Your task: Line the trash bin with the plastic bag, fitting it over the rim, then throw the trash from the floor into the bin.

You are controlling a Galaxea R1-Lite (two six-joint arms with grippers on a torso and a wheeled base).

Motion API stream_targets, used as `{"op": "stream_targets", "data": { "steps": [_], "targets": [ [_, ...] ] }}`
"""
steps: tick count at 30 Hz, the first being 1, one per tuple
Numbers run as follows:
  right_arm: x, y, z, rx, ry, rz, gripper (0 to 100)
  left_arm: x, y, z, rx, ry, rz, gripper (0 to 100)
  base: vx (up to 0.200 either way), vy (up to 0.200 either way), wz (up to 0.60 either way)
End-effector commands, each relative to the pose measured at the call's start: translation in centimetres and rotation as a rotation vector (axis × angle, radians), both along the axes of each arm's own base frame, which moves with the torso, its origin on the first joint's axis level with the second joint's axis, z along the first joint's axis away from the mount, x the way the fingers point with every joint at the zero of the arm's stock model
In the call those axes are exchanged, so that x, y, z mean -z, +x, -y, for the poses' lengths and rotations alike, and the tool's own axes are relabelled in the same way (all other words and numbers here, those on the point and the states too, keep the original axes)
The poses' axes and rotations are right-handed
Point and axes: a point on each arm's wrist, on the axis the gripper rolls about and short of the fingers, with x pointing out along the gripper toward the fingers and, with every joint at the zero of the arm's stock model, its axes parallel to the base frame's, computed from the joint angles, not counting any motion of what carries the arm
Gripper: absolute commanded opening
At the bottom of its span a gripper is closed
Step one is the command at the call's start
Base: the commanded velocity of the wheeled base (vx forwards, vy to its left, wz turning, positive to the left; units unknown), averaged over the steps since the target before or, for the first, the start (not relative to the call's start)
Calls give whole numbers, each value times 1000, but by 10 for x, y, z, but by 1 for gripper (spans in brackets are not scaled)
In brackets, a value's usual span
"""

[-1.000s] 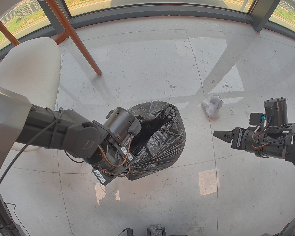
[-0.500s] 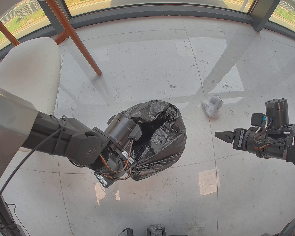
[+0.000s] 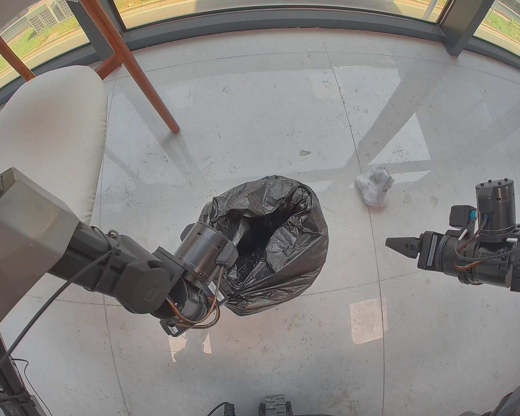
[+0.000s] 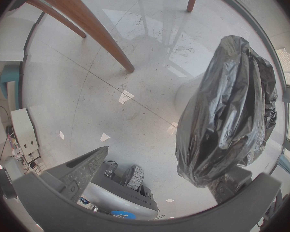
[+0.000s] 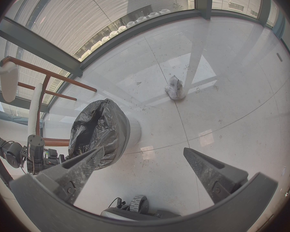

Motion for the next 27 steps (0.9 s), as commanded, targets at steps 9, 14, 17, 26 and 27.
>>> {"op": "stream_targets", "data": {
  "steps": [9,14,17,26,27],
  "targets": [
    [-2,-6,6,6,3,7,100,1,17,-40,-109,-8,24,100,0,0,0],
    [-1,-6,6,7,4,5,100,4,14,-37,-100,-20,17,100,0,0,0],
    [-1,-6,6,7,3,3,100,-5,13,-27,-61,-73,43,100,0,0,0],
    [-1,-8,14,32,1,3,100,-29,34,-20,-63,-186,236,100,0,0,0],
    [0,-9,19,50,-2,1,100,-43,34,-21,-69,-232,298,100,0,0,0]
  ]
}}
